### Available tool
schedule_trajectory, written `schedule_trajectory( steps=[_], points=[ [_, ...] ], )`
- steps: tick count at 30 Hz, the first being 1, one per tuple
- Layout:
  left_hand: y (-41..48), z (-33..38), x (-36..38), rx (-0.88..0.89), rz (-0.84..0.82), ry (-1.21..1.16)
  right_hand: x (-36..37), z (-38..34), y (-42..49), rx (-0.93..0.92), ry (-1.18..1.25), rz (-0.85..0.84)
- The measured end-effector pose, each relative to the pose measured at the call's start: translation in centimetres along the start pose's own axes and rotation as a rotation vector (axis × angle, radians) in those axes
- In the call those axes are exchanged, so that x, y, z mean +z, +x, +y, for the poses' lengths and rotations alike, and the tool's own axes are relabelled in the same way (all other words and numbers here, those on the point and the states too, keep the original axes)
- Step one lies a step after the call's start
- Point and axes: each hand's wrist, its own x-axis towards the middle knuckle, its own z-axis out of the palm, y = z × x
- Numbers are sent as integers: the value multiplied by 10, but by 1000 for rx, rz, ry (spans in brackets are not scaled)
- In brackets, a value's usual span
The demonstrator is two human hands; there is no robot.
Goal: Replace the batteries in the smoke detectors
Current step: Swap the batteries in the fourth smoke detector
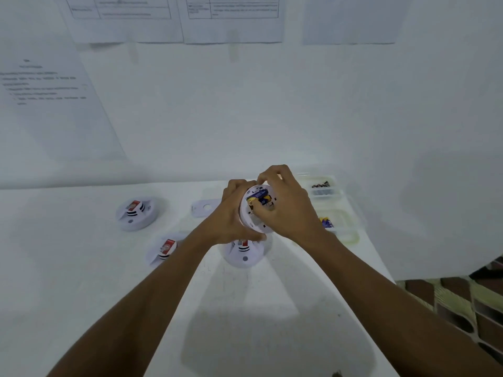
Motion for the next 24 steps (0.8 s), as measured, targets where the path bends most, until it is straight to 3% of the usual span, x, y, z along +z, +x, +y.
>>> schedule_trajectory(
  steps=[4,8,13,19,24],
  points=[
    [3,6,10,27,11,11,-4,30,-2,-222,14,-48],
    [5,8,19,8,15,1,-8,39,-1,-325,27,14],
    [10,5,19,23,43,23,-45,64,-1,-62,229,18],
    [19,8,25,34,25,31,-77,134,-4,253,-315,-254],
    [29,13,37,65,-12,11,-65,148,-5,241,-543,-422]
  ],
)
